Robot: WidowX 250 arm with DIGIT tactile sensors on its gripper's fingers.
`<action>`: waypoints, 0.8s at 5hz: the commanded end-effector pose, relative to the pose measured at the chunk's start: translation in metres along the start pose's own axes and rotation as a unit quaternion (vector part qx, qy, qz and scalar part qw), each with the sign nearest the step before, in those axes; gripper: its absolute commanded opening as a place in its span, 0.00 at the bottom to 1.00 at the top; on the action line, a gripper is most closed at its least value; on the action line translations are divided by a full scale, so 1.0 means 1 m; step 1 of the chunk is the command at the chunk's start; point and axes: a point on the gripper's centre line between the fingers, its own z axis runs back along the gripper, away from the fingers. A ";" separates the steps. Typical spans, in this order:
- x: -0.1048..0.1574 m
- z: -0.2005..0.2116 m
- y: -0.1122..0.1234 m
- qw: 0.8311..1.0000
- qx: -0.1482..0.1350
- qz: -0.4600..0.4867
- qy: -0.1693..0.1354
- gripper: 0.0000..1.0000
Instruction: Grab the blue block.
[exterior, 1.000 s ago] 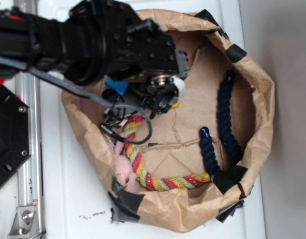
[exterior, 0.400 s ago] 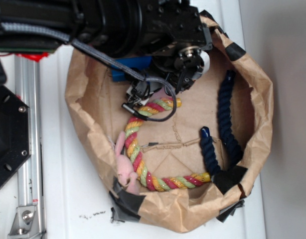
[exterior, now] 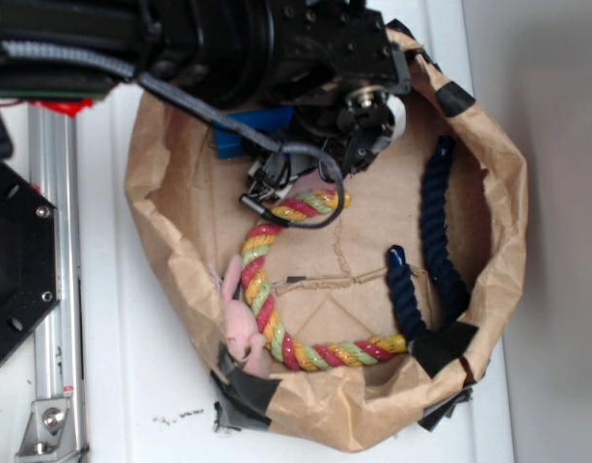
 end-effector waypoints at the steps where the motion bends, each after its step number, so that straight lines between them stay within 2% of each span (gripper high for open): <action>1: -0.013 -0.008 -0.014 0.999 -0.026 0.019 0.003 0.00; 2: -0.018 0.007 -0.021 0.999 -0.027 0.024 -0.020 0.00; 3: -0.018 0.027 -0.032 0.997 -0.035 0.021 -0.059 0.00; 4: -0.011 0.045 -0.049 0.996 -0.033 0.010 -0.084 0.00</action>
